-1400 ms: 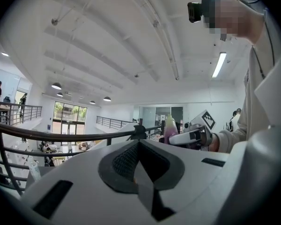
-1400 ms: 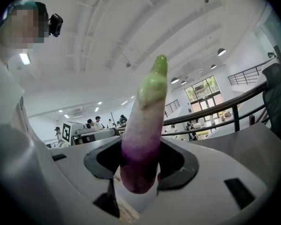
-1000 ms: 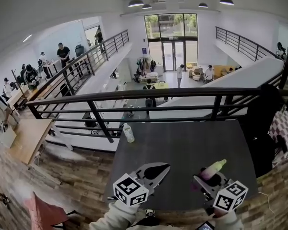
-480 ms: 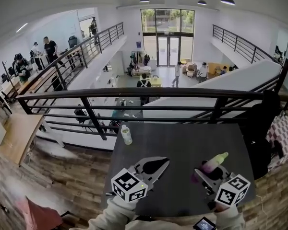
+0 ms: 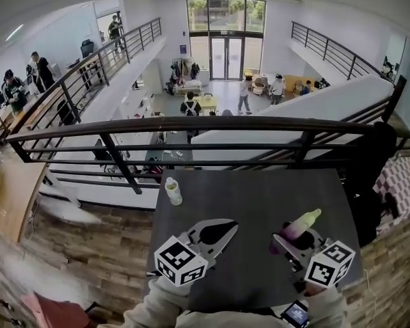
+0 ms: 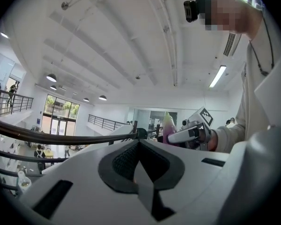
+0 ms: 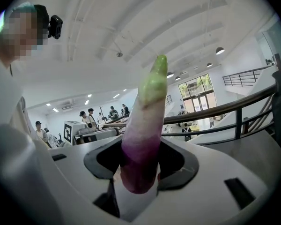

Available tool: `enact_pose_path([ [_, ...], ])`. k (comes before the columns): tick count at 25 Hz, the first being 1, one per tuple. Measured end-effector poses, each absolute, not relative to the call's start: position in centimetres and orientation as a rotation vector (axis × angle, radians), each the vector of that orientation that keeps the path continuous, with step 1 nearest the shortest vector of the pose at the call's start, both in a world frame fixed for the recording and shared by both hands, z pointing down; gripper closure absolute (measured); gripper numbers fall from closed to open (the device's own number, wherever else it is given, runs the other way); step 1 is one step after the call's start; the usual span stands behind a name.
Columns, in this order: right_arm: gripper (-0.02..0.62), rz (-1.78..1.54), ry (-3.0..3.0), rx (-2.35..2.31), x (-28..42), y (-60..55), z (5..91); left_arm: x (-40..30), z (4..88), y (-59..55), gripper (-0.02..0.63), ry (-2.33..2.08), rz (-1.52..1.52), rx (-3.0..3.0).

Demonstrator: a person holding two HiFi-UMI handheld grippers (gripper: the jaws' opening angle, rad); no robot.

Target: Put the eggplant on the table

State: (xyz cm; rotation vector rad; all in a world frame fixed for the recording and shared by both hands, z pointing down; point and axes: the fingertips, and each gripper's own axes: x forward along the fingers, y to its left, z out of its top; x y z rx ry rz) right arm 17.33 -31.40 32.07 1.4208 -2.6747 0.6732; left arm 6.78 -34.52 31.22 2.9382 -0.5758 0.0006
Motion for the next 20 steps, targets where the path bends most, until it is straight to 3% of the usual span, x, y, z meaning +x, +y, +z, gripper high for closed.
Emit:
enact_pose_path([
  [20, 0.376, 0.688, -2.726, 1.303, 19.4, -35.2, 32.8, 8.1, 31.6, -36.2, 0.604, -0.722, 0.002, 2.902],
])
